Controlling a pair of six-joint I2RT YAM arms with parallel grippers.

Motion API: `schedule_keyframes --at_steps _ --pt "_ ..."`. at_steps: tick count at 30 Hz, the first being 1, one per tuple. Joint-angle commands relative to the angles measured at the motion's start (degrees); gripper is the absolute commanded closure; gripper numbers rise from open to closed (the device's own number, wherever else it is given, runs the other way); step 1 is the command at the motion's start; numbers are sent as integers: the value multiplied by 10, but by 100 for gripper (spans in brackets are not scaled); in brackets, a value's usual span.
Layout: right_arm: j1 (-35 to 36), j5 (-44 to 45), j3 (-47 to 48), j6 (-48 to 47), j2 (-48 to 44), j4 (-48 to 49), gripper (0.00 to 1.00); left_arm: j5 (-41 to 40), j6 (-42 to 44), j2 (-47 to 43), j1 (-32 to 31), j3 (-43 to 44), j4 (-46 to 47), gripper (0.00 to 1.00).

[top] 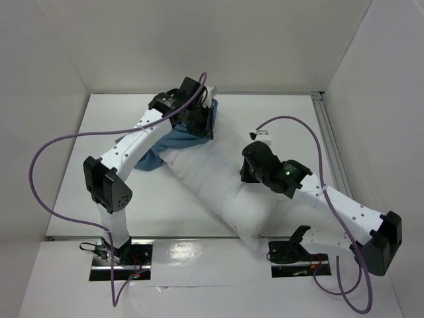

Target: Put the pillow into the pillowcase

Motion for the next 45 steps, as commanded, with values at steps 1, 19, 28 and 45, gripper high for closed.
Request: schedule_keyframes --at_steps 1,19,28,45 --pt "32 -44 9 5 -20 98 100 -33 -8 -20 -14 20 -26 69" --pt "42 -100 33 -62 34 180 100 -307 -29 41 -8 133 -107 24" --pt "42 -45 74 -80 20 121 25 -397 -65 -12 13 23 -96 18" --pt "-119 -124 305 -178 221 215 12 -190 -67 60 141 -55 -15 100"
